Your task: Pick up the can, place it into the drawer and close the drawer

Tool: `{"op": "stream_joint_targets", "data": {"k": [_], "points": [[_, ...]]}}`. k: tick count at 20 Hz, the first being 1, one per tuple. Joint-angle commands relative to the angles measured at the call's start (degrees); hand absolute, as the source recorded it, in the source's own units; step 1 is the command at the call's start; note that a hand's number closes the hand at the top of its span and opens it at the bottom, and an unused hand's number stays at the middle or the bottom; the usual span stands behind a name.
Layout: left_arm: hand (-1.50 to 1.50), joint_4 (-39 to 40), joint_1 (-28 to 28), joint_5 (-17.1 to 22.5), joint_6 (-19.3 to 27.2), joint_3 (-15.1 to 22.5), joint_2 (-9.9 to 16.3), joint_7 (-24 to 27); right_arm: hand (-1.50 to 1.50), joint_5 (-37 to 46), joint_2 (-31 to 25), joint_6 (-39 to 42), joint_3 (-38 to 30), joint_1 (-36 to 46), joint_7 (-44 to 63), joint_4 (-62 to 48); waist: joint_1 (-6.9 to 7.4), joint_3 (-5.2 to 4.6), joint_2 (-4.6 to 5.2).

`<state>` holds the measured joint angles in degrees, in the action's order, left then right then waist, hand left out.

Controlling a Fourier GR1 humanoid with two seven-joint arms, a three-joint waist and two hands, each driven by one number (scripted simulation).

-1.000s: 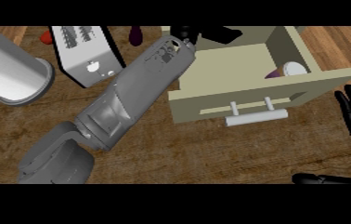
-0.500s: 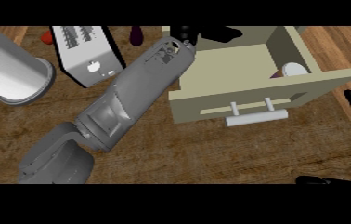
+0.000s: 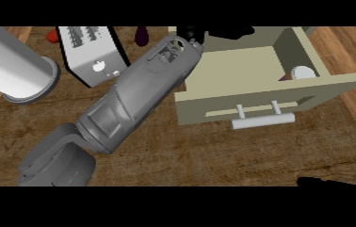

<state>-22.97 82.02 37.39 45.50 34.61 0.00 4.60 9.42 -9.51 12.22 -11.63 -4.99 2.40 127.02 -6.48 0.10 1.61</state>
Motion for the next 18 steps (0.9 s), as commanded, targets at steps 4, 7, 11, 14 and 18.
{"op": "stream_joint_targets", "data": {"k": [4,7,11,14,18], "points": [[-1.5,-1.9,-0.7,2.8,1.1,-0.7,0.0,3.2,-1.5,14.9,-3.3,-1.7,4.8,3.1,-3.1,-2.2,2.56,-0.04,-0.35],[-1.5,-2.6,0.6,3.2,3.0,0.5,0.0,2.8,-1.5,20.8,-3.5,-3.0,7.9,5.0,-2.1,-4.5,2.81,-0.02,-0.5],[-1.5,-1.1,0.8,2.8,1.8,-1.2,0.0,3.1,-1.5,31.1,-6.4,-4.8,10.4,4.5,-4.0,-7.4,4.7,-0.06,-0.96],[-1.5,-2.8,1.8,3.0,2.6,0.9,0.0,0.2,-1.5,38.4,-5.6,-7.4,15.4,8.7,-4.1,-14.9,5.05,-0.02,-0.88],[-1.5,-3.1,1.0,1.8,1.1,-1.5,1.5,0.6,-1.5,46.8,-3.5,-11.1,19.7,8.9,-1.8,-18.9,6.48,-0.09,-1.4]]}}
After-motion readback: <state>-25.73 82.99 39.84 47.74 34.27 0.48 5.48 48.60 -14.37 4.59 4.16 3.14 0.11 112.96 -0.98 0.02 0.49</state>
